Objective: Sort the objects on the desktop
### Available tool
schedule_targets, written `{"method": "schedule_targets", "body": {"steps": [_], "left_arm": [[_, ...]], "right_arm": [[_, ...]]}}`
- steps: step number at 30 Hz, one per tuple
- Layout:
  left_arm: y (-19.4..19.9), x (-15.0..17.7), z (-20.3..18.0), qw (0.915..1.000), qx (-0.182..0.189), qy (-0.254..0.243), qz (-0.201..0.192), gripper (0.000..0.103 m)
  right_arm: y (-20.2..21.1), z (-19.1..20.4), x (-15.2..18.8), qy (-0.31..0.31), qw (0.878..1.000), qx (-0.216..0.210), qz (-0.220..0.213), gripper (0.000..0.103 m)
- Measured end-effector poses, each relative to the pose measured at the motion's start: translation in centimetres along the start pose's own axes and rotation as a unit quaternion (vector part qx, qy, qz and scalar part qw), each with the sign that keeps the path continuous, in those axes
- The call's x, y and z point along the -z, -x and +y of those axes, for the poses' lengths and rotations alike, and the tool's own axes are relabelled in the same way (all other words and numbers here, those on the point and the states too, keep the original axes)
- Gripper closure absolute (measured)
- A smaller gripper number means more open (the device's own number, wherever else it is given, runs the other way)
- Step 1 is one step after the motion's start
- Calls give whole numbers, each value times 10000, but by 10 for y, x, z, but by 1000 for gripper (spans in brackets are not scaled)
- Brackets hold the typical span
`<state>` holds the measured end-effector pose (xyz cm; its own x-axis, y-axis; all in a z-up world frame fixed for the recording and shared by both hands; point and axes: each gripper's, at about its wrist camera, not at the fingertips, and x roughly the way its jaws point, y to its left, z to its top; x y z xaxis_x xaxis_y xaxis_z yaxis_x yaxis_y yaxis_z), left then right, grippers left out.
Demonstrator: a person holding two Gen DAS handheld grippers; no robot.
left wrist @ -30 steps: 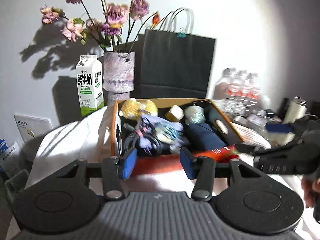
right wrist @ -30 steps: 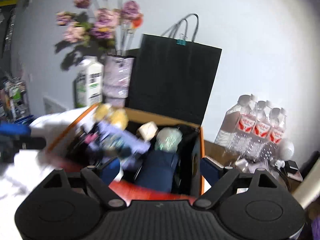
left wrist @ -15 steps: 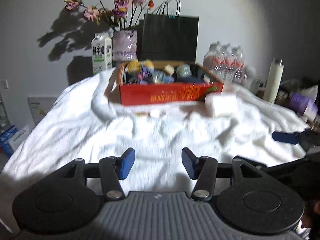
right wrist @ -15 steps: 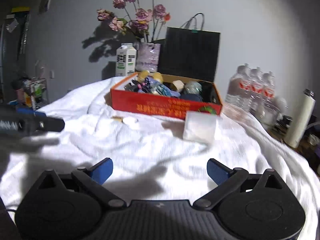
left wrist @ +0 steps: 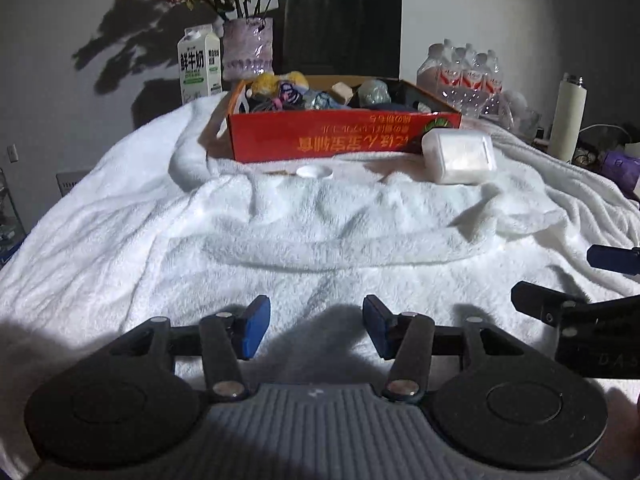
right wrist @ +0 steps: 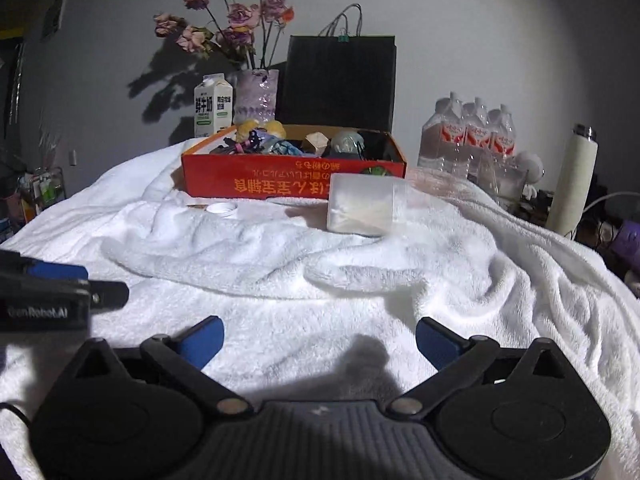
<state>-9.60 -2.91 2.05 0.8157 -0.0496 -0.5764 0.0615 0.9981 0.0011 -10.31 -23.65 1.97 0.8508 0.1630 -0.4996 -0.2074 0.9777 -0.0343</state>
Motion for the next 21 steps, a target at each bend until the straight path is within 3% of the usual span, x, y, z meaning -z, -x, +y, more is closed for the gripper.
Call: {"method": "schedule_targets", "body": {"steps": [17,21], "left_arm": [[-4,-5,2,9997,83,44,229,42],[6,-17,0,9991,412,-121,2,42]], "right_arm": [[-8,3,-2,71,9996,4,271,0],[-8,1,-8,21,9998,-17,187,0]]}}
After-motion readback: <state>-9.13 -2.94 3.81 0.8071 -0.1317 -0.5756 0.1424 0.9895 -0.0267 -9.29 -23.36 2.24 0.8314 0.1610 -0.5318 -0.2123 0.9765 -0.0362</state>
